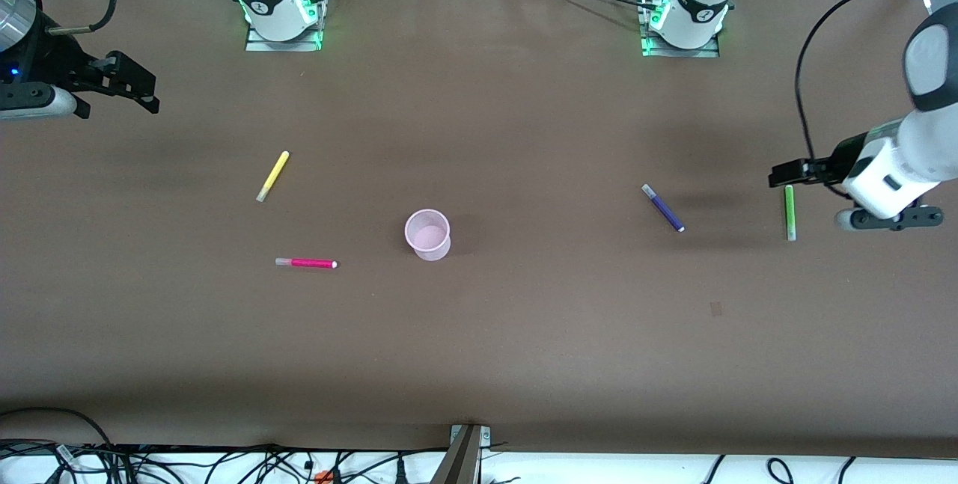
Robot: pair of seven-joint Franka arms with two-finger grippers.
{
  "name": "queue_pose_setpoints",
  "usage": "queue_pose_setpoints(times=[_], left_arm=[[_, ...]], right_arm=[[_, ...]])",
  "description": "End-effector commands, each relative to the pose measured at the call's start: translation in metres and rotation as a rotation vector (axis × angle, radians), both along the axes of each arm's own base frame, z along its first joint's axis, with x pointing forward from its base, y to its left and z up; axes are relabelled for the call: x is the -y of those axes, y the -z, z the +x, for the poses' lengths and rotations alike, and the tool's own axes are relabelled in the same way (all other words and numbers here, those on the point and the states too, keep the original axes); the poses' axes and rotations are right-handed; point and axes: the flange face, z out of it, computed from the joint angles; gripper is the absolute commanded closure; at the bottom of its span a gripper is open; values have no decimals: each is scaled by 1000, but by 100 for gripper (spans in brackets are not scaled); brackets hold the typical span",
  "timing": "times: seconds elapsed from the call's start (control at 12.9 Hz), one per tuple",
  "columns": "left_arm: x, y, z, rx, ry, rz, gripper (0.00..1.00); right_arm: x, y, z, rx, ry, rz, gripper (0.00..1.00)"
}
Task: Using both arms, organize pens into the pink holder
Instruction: 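Reach the left gripper down to the blue pen and grasp it, then grasp the pink marker with the right gripper while the left gripper holds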
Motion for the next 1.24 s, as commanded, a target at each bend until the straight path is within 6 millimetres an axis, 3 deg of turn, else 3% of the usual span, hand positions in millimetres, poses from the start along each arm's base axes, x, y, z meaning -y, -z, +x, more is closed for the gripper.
queue_pose_setpoints(times=[0.0,0.23,0.39,0.54,0.93,1.16], left_arm=[[9,39,14,-32,-167,42,0],[26,94,7,-26,-353,78,0],[44,146,-10,-7,-457,91,0],[46,181,-26,18,-528,102,0],[46,247,-64,108,-687,108,0],[53,273,-66,96,-706,117,0]], right_arm=[[-2,-2,0,-8,-12,-13,0],[-2,-1,0,-12,-14,-11,0],[1,5,0,-40,12,-14,1],[1,11,0,-74,72,-21,1],[-25,40,11,-121,245,-43,2],[-45,85,29,-209,447,-17,2]])
